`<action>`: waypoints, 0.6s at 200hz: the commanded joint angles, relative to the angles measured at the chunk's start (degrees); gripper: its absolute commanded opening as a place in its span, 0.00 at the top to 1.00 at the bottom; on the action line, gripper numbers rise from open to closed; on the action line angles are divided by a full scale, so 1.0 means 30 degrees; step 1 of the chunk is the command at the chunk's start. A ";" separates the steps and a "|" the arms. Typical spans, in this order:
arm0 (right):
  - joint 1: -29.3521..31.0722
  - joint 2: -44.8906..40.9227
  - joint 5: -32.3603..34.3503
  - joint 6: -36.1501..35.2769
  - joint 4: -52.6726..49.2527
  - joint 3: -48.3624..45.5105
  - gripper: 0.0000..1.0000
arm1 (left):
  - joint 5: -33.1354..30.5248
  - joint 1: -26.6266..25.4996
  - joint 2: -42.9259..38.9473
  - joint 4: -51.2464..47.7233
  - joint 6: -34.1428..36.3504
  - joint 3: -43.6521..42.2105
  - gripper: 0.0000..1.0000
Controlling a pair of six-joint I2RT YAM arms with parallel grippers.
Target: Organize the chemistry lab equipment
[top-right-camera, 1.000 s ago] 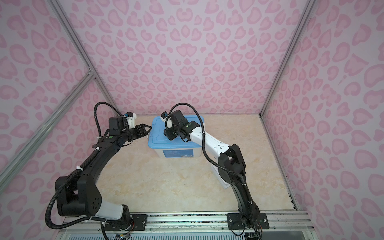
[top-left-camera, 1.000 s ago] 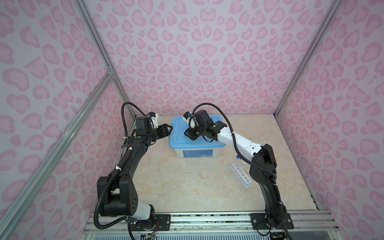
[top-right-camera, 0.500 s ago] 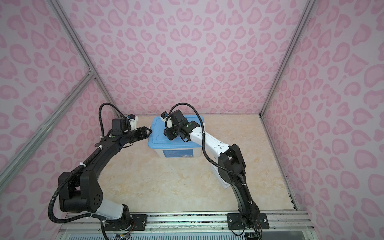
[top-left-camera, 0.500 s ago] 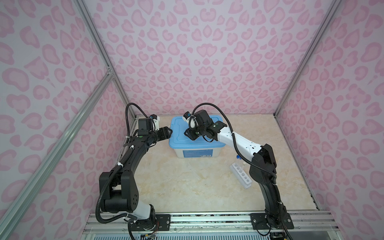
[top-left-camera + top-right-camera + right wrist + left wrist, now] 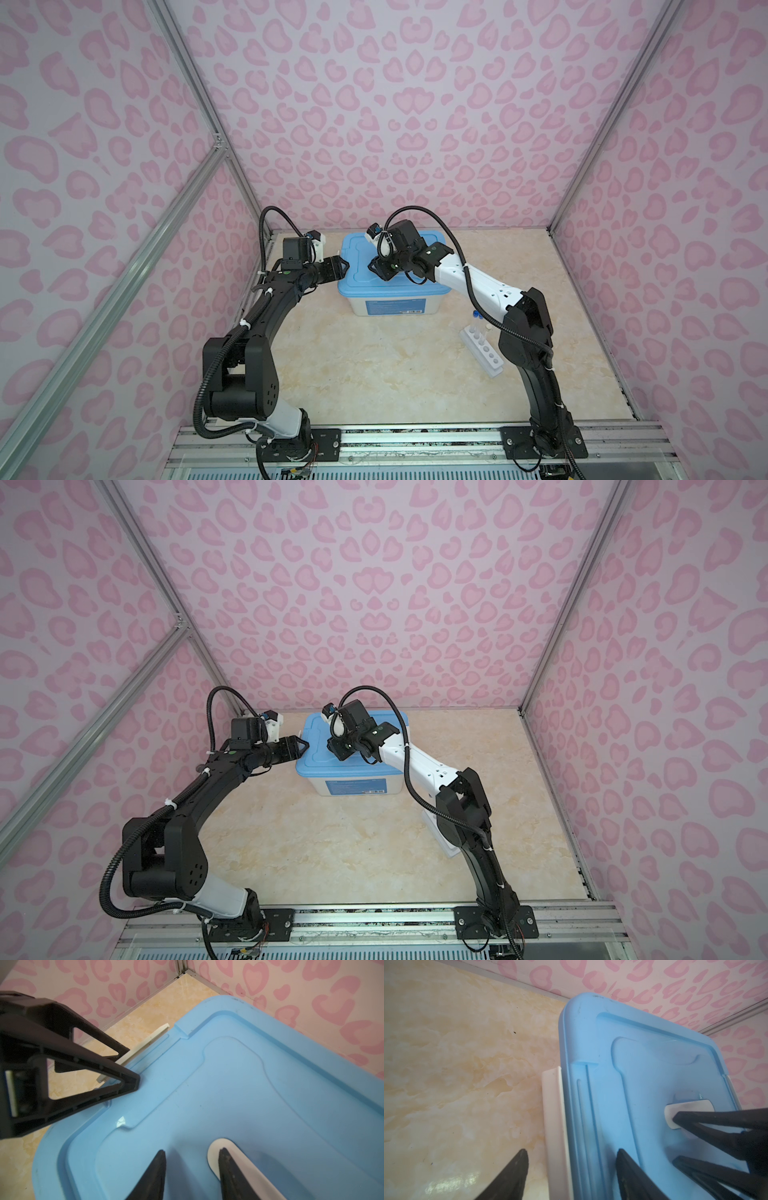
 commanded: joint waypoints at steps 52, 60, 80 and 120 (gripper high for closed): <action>0.0027 0.0428 0.0001 0.0407 -0.2355 -0.0373 0.57 | -0.0440 -0.0151 0.0022 -0.0038 0.0357 0.0266 0.40; 0.0027 0.0428 -0.0026 0.0400 -0.2353 -0.0372 0.57 | -0.0529 -0.0173 -0.0027 -0.0028 0.0398 0.0266 0.42; 0.0027 0.0428 -0.0026 0.0428 -0.2350 -0.0410 0.57 | -0.0607 -0.0193 -0.0043 -0.0089 0.0452 0.0295 0.46; 0.0028 0.0457 -0.0072 0.0466 -0.2323 -0.0459 0.57 | -0.0721 -0.0283 -0.0056 -0.0202 0.0568 0.0361 0.49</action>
